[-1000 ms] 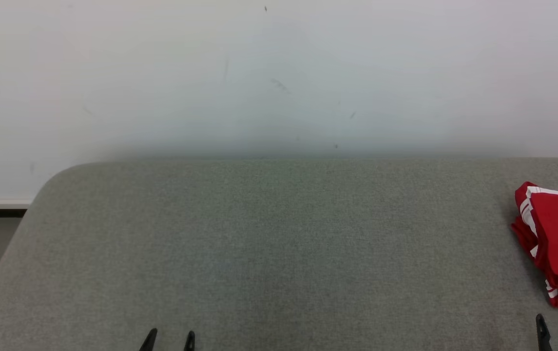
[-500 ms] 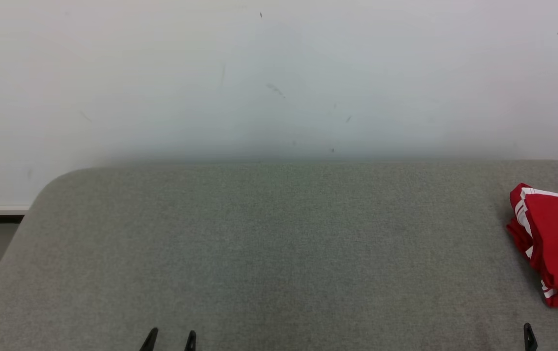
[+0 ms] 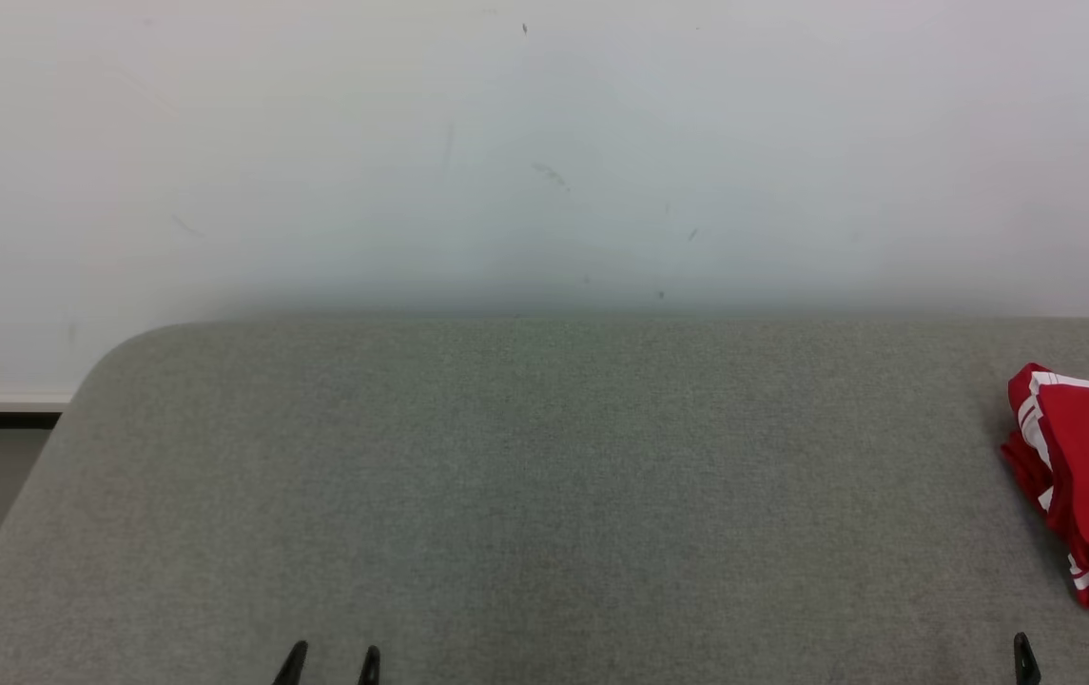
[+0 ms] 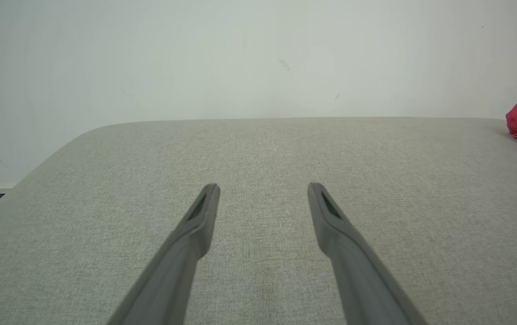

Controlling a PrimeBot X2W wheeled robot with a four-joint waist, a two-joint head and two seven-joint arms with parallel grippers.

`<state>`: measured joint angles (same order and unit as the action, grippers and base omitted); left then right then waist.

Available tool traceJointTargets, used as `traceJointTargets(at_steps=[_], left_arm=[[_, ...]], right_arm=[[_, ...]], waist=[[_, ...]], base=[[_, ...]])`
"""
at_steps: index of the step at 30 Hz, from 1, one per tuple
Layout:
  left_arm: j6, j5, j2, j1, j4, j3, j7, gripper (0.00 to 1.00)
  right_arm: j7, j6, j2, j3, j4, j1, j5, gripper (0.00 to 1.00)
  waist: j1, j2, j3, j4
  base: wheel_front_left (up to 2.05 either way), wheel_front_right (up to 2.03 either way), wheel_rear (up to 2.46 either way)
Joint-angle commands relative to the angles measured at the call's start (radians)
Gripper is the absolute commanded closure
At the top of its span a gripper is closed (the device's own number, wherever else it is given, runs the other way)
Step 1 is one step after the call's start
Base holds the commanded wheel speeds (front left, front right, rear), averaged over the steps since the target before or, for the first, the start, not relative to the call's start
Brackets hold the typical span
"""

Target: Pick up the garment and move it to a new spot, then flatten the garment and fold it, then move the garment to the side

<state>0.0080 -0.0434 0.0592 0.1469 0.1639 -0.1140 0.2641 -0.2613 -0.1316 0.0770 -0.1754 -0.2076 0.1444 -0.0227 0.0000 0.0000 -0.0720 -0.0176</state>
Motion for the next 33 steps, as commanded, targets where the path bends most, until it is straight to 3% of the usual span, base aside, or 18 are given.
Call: traceJointTargets(at_steps=[1, 5, 33], left_arm=[[0.000, -0.001, -0.001, 0.000, 0.001, 0.003, 0.000, 1.00], [-0.001, -0.013, -0.005, 0.008, 0.034, 0.002, -0.003, 1.00], [-0.047, -0.535, -0.006, -0.084, 0.049, 0.079, -0.129, 1.00]], right_arm=[[0.000, 0.000, -0.001, 0.001, -0.001, -0.001, 0.000, 1.00], [0.011, 0.000, -0.018, 0.002, -0.037, -0.003, -0.013, 1.00], [0.132, 0.000, -0.020, 0.023, -0.033, -0.088, -0.542, 1.00]], waist=[[0.0000, 0.0000, 0.000, 0.001], [0.0000, 0.0000, 0.000, 0.001], [0.0000, 0.0000, 0.016, 0.005]], base=[[0.00, 0.00, 0.00], [0.00, 0.00, 0.00], [0.00, 0.00, 0.00]])
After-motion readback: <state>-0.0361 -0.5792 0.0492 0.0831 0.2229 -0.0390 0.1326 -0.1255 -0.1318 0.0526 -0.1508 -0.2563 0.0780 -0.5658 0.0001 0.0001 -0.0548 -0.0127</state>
